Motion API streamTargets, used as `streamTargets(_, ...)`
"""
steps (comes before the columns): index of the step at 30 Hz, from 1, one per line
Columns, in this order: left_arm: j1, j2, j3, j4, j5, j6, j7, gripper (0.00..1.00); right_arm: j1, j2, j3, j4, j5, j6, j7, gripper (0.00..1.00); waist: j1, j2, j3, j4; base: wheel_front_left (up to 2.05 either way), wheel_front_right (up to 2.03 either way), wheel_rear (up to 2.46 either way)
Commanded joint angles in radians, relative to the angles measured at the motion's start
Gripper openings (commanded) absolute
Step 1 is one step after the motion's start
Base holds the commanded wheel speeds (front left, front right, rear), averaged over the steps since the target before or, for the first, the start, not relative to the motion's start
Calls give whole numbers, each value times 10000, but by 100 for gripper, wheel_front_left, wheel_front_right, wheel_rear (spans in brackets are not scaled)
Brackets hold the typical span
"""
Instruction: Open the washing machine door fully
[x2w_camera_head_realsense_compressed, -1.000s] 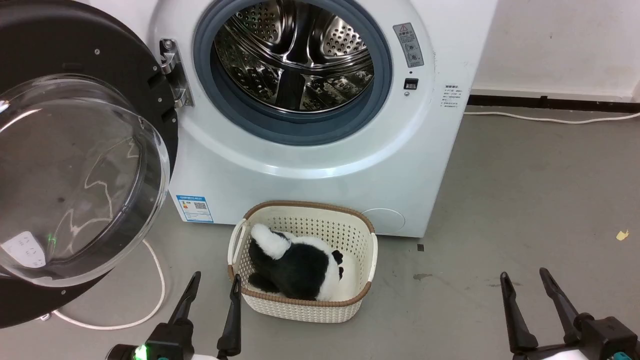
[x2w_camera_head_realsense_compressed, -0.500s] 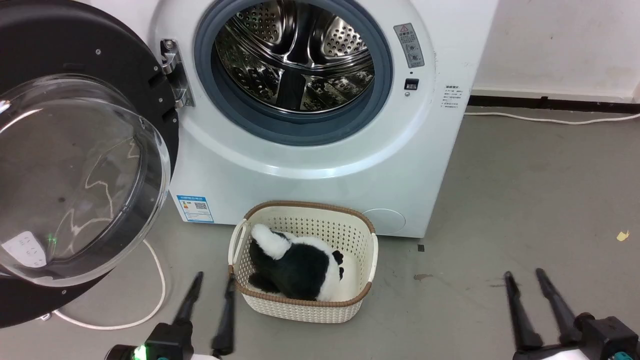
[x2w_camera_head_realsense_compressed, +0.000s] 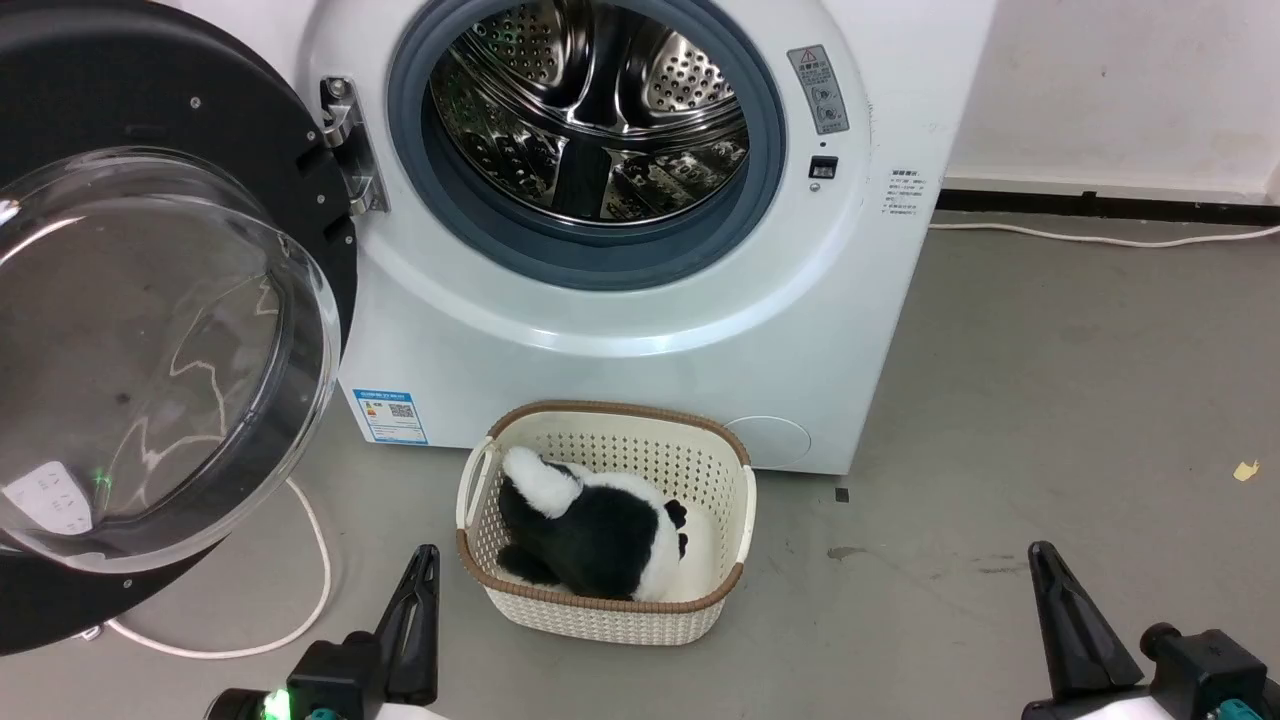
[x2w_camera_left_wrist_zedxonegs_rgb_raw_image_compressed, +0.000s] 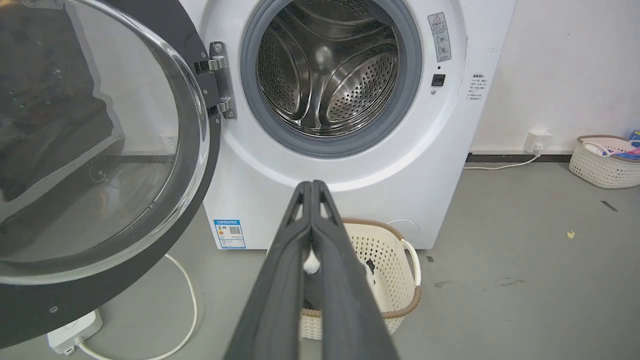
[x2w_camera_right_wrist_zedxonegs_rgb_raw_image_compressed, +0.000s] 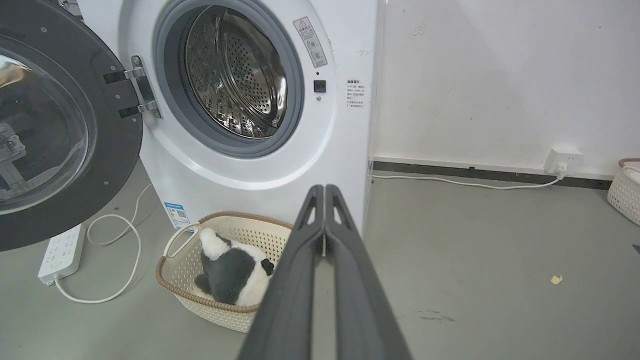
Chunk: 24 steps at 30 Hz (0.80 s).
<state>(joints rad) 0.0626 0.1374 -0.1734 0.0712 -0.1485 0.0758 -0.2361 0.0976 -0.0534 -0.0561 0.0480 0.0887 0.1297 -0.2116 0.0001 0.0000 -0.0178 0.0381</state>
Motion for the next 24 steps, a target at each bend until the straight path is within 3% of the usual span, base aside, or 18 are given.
streamTargets(1, -65, -65, 94, -54, 126, -73, 84, 0, -101, 5, 26, -49, -28, 1, 62, 0, 0, 0, 3, -6, 0, 0, 0)
streamTargets(24, -180, -232, 432, -190, 406, -215, 554, 0, -282, 11, 136, -138, -205, 3, 486, 0, 0, 0, 39, -84, 0, 0, 0)
